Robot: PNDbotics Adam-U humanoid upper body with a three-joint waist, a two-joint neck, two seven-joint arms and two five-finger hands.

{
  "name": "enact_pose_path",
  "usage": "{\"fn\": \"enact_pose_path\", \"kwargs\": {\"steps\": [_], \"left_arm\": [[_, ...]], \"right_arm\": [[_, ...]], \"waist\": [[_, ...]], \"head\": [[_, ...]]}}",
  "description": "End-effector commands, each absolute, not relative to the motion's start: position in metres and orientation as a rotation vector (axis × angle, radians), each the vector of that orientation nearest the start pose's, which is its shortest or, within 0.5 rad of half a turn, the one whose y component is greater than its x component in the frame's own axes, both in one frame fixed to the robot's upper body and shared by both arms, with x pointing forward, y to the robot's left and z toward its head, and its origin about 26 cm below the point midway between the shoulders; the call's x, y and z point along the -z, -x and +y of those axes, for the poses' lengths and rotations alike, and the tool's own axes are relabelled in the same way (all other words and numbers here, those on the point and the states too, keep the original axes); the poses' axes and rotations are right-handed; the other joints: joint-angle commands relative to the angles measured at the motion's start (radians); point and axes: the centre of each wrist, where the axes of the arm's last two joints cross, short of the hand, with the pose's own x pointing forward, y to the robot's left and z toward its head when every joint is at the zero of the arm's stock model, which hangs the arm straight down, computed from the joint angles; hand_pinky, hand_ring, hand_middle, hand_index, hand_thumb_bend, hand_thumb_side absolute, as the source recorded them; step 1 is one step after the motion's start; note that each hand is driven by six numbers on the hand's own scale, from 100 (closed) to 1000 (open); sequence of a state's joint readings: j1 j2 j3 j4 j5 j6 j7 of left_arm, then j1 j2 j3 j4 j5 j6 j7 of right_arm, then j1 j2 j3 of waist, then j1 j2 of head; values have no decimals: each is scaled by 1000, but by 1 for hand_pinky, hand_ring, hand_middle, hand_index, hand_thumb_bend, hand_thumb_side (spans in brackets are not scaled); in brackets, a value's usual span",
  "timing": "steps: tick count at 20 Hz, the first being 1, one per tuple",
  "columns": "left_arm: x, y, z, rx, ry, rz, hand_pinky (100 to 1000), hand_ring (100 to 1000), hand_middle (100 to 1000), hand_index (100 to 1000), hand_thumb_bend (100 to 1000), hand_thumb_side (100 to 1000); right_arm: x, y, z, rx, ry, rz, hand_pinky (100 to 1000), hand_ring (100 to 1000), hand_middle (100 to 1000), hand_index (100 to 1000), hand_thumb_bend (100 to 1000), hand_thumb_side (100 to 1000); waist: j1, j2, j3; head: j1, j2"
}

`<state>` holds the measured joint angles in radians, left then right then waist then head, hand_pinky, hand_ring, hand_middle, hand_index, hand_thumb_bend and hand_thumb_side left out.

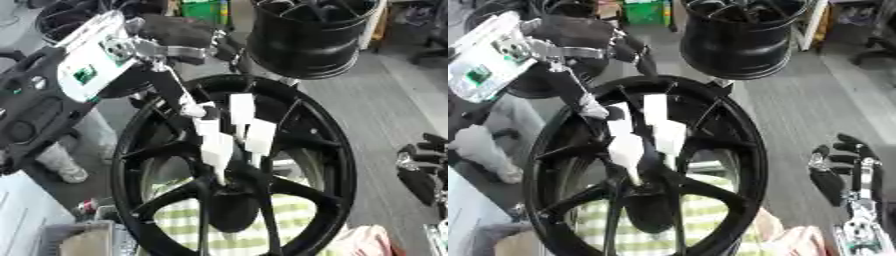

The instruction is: Pull the pin out of the wheel hub.

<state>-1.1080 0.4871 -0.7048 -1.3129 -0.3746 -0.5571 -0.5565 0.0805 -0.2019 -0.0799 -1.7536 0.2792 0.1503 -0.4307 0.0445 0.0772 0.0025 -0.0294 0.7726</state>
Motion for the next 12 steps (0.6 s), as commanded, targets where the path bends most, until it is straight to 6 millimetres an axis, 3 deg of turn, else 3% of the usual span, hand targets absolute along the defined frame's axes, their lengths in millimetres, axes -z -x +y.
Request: {"fn": "enact_pose_path", "kwargs": {"steps": [1, 7, 12], "left_arm": [[-263, -423, 134, -2630, 166, 1259, 774, 744, 771, 843, 438, 301], [-259, -430, 156, -2706, 224, 1231, 780, 755, 769, 838, 457, 292], [-253, -430, 156, -2714, 193, 1231, 783, 760, 763, 826, 432, 276]], "right_arm": [[-38, -254, -317, 34, 849, -1571, 577, 637, 668, 795, 100, 176], [-38, -254, -318, 35, 853, -1571, 577, 637, 667, 795, 100, 176], [-38, -254, -318, 32, 851, -1572, 577, 637, 667, 795, 100, 179]], "waist": [[-1, -13, 3], [2, -15, 8], [1, -15, 8]], "head": [[1, -3], [-3, -3], [-2, -3]]}}
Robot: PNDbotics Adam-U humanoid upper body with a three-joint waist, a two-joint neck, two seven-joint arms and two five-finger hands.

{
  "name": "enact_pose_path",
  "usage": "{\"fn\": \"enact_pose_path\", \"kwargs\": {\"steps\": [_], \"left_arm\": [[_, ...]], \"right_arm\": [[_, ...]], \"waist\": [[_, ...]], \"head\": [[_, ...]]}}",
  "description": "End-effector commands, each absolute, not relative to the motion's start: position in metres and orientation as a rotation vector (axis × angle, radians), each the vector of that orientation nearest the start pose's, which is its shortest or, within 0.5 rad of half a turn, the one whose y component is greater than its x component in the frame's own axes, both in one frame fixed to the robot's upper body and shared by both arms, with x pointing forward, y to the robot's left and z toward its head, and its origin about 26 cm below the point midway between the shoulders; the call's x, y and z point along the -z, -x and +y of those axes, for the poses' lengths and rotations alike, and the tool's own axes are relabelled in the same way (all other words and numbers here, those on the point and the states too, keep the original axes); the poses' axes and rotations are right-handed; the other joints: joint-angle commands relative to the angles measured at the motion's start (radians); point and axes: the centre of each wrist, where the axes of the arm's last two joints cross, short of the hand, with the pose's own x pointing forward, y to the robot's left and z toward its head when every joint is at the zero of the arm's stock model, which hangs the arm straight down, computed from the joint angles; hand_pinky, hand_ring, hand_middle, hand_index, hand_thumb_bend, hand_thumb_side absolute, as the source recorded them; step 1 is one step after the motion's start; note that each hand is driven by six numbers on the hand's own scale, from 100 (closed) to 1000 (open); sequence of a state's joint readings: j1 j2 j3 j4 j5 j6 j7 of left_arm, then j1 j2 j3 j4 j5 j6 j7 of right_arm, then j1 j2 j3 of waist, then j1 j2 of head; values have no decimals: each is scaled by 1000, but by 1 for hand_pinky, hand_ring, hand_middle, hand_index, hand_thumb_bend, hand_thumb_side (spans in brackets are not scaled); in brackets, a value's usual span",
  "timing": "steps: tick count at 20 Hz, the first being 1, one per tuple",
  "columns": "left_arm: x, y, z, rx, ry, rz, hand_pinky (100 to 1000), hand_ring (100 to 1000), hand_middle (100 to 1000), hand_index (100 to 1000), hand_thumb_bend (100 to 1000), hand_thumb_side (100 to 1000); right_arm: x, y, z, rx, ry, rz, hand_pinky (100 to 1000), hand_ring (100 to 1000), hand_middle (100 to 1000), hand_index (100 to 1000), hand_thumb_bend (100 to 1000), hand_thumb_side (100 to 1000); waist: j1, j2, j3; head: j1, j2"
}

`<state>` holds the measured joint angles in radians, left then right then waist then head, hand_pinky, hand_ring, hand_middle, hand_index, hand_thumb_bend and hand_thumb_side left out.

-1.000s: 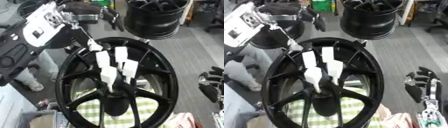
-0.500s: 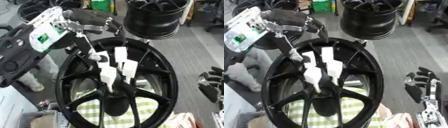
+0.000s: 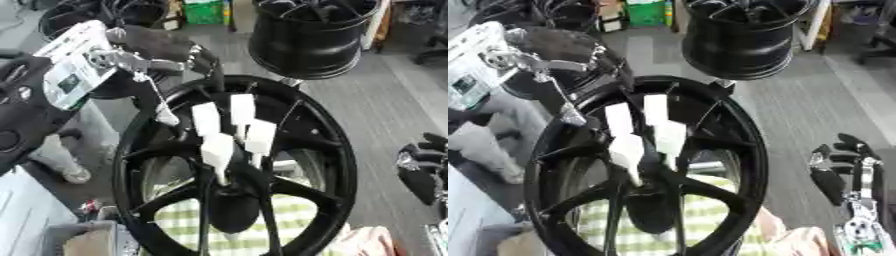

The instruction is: Pull the pin out of the wheel hub.

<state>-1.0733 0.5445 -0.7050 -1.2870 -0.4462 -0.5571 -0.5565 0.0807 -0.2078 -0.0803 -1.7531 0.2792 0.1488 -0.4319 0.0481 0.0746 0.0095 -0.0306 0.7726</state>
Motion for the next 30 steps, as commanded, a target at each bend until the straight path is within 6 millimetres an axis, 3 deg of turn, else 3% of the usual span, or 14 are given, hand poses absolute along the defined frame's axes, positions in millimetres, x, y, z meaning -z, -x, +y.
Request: {"fn": "enact_pose_path", "kwargs": {"steps": [1, 20, 30], "left_arm": [[-251, -429, 156, -2716, 185, 1227, 784, 762, 763, 825, 429, 274], [-234, -427, 145, -2733, 126, 1164, 830, 828, 834, 834, 386, 261], [-228, -428, 142, -2748, 122, 1135, 827, 813, 810, 818, 363, 254]], "right_arm": [[-38, -254, -318, 32, 852, -1572, 577, 636, 667, 795, 100, 179], [-39, -255, -318, 26, 852, -1578, 577, 636, 666, 794, 100, 179], [-39, -255, -318, 27, 852, -1579, 577, 635, 666, 794, 100, 179]], "waist": [[-2, -12, 0], [4, -11, -9], [6, -10, -16]], "head": [[-1, -3], [1, -3], [1, -3]]}}
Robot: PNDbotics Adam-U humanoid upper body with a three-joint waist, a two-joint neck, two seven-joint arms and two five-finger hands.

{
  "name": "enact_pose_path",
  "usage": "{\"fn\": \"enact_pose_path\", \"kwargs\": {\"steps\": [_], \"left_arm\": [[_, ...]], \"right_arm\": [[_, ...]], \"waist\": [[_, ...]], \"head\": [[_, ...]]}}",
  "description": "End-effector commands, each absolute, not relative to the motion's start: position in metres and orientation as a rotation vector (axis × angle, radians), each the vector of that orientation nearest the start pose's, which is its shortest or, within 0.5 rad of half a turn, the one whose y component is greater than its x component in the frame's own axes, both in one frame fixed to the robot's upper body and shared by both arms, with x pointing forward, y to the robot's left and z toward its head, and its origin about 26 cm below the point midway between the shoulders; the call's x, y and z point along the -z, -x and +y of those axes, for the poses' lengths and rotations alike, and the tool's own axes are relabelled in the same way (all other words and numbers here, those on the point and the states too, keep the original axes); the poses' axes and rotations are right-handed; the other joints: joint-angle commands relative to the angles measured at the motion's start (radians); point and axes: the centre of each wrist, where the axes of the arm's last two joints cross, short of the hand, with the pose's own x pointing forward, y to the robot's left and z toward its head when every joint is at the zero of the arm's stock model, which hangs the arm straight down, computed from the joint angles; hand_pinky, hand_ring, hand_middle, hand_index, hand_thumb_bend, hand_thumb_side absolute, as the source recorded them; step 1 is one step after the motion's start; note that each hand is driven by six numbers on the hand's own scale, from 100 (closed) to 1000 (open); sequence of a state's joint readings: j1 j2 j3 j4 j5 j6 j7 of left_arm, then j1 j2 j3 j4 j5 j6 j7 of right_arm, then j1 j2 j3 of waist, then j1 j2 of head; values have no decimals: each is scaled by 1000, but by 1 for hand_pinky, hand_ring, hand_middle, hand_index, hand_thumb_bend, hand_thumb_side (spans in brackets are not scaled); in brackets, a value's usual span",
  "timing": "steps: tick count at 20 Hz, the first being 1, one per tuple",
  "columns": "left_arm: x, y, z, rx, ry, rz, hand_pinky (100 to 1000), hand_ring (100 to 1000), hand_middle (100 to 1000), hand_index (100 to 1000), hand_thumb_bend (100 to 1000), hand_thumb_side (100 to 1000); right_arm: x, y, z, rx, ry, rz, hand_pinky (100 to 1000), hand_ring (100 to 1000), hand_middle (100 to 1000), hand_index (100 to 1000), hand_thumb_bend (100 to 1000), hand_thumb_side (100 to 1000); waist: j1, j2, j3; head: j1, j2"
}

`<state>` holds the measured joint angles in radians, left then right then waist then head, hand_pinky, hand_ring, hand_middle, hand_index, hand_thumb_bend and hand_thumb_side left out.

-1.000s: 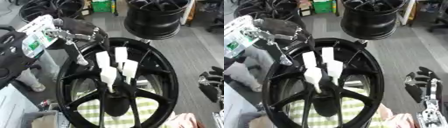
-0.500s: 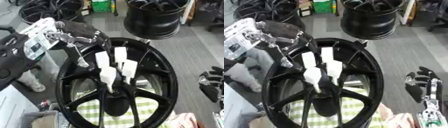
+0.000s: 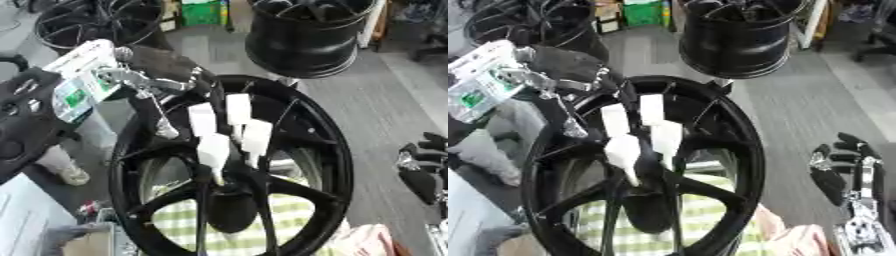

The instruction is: Pull the pin out of the wheel hub.

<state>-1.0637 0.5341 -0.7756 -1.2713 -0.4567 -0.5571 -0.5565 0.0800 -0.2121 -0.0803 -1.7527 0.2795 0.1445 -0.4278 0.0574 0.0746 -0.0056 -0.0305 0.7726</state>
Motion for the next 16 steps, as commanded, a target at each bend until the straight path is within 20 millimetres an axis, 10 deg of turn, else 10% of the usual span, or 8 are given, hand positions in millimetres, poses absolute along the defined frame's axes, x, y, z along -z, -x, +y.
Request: {"fn": "enact_pose_path", "kwargs": {"steps": [1, 16], "left_arm": [[-227, -428, 142, -2749, 123, 1131, 825, 811, 807, 816, 364, 254], [-222, -431, 144, -2783, 158, 1072, 791, 769, 777, 806, 369, 246]], "right_arm": [[-39, -255, -318, 27, 851, -1580, 577, 635, 666, 794, 100, 179], [-38, -255, -318, 29, 851, -1580, 577, 634, 665, 794, 100, 181]], "waist": [[-3, -10, -1], [-1, -10, -3]], "head": [[1, -3], [0, -3]]}}
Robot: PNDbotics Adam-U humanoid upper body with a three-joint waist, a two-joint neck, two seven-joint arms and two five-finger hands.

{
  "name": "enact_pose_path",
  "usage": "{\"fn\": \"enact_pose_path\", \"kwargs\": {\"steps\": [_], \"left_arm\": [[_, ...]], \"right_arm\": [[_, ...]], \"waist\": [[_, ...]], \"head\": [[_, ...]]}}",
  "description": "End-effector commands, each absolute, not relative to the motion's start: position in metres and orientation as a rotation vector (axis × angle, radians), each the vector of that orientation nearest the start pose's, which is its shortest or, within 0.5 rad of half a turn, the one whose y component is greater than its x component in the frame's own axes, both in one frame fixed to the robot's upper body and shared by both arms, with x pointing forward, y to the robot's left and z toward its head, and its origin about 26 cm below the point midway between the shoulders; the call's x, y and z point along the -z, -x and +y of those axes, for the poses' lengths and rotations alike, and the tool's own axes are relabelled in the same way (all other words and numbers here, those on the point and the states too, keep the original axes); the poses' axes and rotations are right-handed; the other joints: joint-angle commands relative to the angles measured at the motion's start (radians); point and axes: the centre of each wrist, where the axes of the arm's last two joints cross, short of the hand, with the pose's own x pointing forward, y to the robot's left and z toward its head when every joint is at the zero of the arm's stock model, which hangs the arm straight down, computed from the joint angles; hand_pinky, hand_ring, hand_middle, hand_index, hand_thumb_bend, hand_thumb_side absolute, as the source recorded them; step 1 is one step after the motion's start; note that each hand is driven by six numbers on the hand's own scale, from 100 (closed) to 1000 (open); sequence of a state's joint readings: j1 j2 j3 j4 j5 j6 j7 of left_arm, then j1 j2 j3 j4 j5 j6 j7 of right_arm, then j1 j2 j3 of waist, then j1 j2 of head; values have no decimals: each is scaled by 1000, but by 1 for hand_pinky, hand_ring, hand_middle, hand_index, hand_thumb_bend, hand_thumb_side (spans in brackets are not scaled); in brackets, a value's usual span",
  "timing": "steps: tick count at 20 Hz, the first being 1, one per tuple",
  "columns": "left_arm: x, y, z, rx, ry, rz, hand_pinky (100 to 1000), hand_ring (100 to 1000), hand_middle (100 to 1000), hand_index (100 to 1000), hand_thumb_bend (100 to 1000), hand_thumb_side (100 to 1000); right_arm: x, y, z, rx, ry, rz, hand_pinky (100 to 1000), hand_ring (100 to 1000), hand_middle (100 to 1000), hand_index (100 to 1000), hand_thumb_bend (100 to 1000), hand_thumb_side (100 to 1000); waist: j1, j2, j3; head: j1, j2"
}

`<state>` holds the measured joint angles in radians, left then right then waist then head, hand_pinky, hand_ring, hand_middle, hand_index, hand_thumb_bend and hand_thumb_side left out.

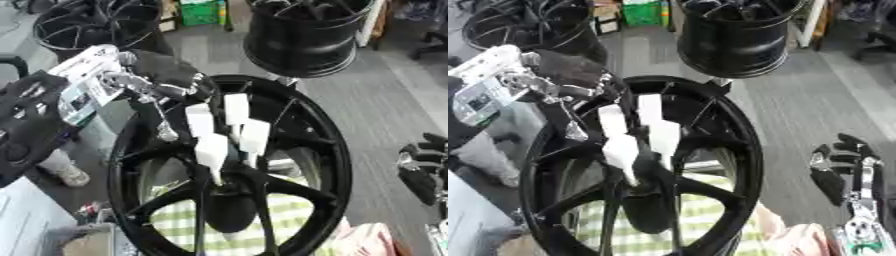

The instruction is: Pull the pin out of the wheel hub.

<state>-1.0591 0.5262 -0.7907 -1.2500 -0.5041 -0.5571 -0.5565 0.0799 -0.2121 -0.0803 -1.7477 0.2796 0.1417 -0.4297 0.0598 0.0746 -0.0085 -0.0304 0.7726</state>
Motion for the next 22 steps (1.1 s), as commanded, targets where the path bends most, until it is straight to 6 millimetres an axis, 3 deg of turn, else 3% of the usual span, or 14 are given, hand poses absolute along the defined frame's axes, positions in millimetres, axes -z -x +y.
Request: {"fn": "enact_pose_path", "kwargs": {"steps": [1, 15, 22], "left_arm": [[-222, -431, 145, -2783, 159, 1074, 789, 766, 775, 804, 363, 245], [-233, -431, 145, -2757, 177, 1115, 736, 687, 699, 768, 359, 242], [-232, -432, 150, -2778, 209, 1080, 760, 735, 731, 783, 407, 248]], "right_arm": [[-38, -255, -319, 29, 851, -1579, 577, 635, 665, 794, 100, 181], [-38, -255, -319, 34, 854, -1577, 577, 634, 664, 793, 100, 183], [-38, -255, -320, 33, 856, -1578, 577, 633, 664, 793, 100, 183]], "waist": [[-4, -10, 0], [-4, -11, 1], [-4, -11, 3]], "head": [[0, -3], [-1, -3], [-3, -3]]}}
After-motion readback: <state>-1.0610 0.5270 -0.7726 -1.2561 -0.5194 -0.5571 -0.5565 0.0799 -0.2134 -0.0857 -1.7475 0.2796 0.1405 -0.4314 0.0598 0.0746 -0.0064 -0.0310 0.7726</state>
